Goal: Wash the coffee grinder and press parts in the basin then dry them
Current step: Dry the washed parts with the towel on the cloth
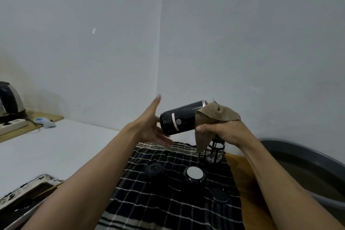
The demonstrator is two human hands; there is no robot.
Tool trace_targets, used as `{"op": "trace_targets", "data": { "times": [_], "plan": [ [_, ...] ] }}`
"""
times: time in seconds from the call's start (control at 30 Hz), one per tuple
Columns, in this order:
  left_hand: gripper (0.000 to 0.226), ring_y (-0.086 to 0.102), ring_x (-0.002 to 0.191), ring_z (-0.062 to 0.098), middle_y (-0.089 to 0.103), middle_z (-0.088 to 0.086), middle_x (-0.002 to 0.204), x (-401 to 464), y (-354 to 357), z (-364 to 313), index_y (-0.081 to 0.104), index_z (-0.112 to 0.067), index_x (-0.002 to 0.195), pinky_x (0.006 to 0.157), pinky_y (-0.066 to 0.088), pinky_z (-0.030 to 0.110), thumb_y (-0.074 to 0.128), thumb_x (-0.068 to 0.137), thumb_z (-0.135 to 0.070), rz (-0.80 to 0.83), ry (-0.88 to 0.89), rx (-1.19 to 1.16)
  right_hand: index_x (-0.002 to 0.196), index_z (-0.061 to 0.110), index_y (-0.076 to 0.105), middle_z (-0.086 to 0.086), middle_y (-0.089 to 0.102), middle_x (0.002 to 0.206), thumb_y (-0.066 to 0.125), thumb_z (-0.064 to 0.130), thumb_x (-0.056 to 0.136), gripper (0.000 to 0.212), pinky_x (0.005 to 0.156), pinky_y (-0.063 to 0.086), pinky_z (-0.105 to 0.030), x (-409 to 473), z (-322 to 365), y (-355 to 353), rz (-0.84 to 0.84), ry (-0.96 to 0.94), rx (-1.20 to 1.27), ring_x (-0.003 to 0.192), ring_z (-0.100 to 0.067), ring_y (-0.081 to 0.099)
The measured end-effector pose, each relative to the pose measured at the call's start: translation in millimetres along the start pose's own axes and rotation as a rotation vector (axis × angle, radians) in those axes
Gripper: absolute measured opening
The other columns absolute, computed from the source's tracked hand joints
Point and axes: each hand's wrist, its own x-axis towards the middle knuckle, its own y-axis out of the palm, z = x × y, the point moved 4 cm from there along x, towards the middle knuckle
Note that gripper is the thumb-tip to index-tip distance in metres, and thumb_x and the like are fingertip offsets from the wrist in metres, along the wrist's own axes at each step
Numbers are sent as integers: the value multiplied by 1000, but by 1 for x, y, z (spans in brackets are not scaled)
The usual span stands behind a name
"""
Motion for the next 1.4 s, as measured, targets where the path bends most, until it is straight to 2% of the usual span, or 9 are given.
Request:
{"op": "trace_targets", "data": {
  "times": [0.13,0.33,0.57,0.77,0.9,0.97,1.17,1.3,1.4],
  "plan": [
    [45,69,74,27,69,11,85,2,34,6,67,-12,103,60,61,37,68,89,-54,-126,96,-125,93,25,78,8,78,89,90,29,73,23,77,58,-25,-5,7,8,33,-23,32,85,-2,72],
    [31,73,96,25,69,13,110,0,43,-1,59,-22,114,76,63,39,73,93,-40,-330,868,182,107,18,74,-10,78,107,87,16,76,34,89,59,-52,-2,-12,3,-76,255,714,103,-27,73],
    [43,72,82,30,72,14,96,11,46,10,70,-15,99,62,62,41,59,95,-55,-145,187,-117,93,17,80,-6,79,94,86,19,78,16,88,58,-40,-5,-13,7,-13,-19,223,96,-25,74],
    [30,69,83,24,69,12,96,23,32,26,66,-9,108,71,60,45,64,98,-38,-363,742,-8,101,19,76,-10,77,105,90,15,71,34,80,63,-47,1,-31,16,-65,300,665,99,-28,73],
    [55,74,93,34,75,17,105,26,38,24,70,-9,116,82,62,55,63,91,-58,-97,274,-52,94,9,76,-8,78,91,86,10,76,21,75,59,-30,-10,-34,13,-92,19,382,88,-23,74],
    [44,73,83,32,74,14,92,24,41,21,68,-10,110,72,63,51,66,93,-50,-193,189,-66,89,11,76,-7,77,89,88,16,75,18,80,60,-33,-12,-42,18,-46,-41,213,85,-20,74],
    [15,63,85,16,66,-3,90,18,38,19,67,-19,94,71,56,37,69,93,-34,-361,907,130,108,11,71,-19,76,100,87,13,73,39,85,59,-58,-9,-54,21,-91,349,864,97,-34,74],
    [45,73,90,30,74,14,100,20,37,17,72,-15,105,74,60,41,61,93,-57,-128,333,200,94,-4,73,-20,75,91,82,6,80,20,81,60,-38,-21,-41,17,-73,50,423,90,-29,73],
    [40,70,80,27,70,12,91,19,34,25,68,-13,94,64,61,43,60,94,-52,-321,341,154,93,-12,67,-17,70,87,81,6,81,25,79,55,-35,-26,-36,18,-38,4,311,81,-22,68]
  ]
}}
